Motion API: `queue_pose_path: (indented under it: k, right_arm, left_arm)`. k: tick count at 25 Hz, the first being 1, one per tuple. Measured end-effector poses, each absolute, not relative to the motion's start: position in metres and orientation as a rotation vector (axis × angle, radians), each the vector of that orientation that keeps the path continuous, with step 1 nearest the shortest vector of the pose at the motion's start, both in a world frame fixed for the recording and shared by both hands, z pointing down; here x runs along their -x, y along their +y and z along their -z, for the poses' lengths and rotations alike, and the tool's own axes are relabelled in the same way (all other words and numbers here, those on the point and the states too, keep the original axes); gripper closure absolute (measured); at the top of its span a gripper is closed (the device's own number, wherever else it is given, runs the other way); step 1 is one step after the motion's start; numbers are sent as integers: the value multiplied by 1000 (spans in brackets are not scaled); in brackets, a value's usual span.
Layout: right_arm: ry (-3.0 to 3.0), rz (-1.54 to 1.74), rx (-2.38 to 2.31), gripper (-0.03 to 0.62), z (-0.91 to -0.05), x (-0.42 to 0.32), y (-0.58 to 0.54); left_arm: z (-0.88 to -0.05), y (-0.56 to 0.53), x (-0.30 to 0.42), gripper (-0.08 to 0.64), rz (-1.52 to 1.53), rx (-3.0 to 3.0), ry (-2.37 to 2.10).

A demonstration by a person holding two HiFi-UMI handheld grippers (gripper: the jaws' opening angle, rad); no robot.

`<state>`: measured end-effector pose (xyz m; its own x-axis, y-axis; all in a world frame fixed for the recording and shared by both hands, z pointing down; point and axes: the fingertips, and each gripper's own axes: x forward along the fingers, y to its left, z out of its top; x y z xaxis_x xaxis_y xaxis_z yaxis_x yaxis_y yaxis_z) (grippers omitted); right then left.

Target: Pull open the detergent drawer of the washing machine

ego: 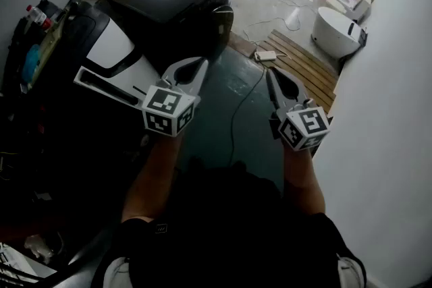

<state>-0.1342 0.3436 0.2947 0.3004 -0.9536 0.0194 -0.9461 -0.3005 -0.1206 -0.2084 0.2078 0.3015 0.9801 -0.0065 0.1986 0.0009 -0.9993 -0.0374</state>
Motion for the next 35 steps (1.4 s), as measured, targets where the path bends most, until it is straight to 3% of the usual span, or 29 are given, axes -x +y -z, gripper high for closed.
queue_pose_path:
  k: [15, 25, 35]
  right_arm:
    - [1760, 141, 2406, 591, -304, 129, 431]
    - [1896, 228, 2396, 591, -323, 128, 396]
    - [1752, 311, 2462, 591, -341, 30, 354]
  left_arm:
    - [-309, 283, 191, 549, 286, 3107, -39]
    - [-319, 275, 159, 549, 320, 3112, -65]
    - [-338, 228, 73, 549, 370, 3116, -190]
